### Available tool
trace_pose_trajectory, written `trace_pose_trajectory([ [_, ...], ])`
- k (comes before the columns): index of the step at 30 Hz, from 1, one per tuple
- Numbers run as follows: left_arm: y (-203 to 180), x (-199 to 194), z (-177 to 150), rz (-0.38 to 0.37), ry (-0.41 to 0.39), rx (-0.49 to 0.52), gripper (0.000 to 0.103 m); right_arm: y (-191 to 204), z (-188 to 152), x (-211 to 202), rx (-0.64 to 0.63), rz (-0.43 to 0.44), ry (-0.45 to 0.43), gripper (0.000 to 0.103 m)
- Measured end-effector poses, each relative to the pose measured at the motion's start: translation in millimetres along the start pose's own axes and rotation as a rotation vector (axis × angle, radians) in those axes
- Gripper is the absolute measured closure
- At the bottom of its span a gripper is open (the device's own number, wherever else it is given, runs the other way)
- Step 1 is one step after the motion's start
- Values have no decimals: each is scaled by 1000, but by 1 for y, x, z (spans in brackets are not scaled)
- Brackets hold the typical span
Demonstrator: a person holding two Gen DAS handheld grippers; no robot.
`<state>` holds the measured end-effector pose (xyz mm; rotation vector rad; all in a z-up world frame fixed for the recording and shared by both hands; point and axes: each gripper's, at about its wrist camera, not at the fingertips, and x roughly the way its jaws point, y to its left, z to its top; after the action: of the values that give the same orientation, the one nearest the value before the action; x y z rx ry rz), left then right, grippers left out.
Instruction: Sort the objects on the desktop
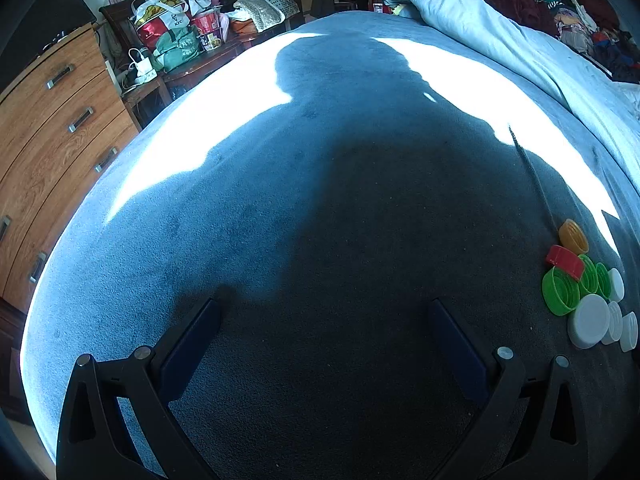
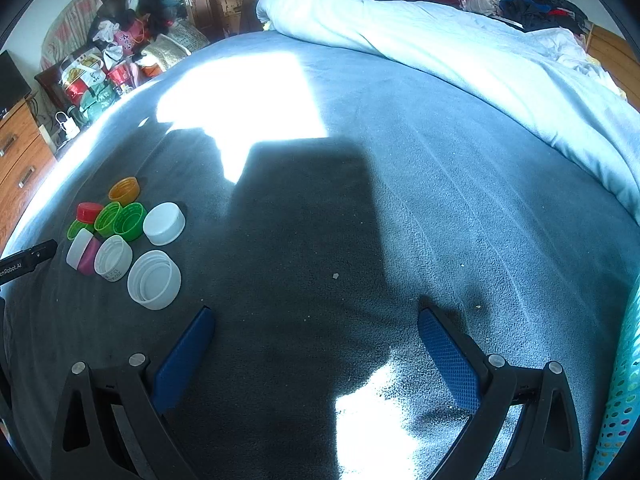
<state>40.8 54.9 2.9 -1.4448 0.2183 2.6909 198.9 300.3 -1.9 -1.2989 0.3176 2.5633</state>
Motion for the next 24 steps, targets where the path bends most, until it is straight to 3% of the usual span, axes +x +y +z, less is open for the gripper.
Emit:
trace_pose_trajectory([
  [24, 1, 3, 2, 1, 0, -1, 1, -1, 0, 0, 0, 0, 0, 0],
])
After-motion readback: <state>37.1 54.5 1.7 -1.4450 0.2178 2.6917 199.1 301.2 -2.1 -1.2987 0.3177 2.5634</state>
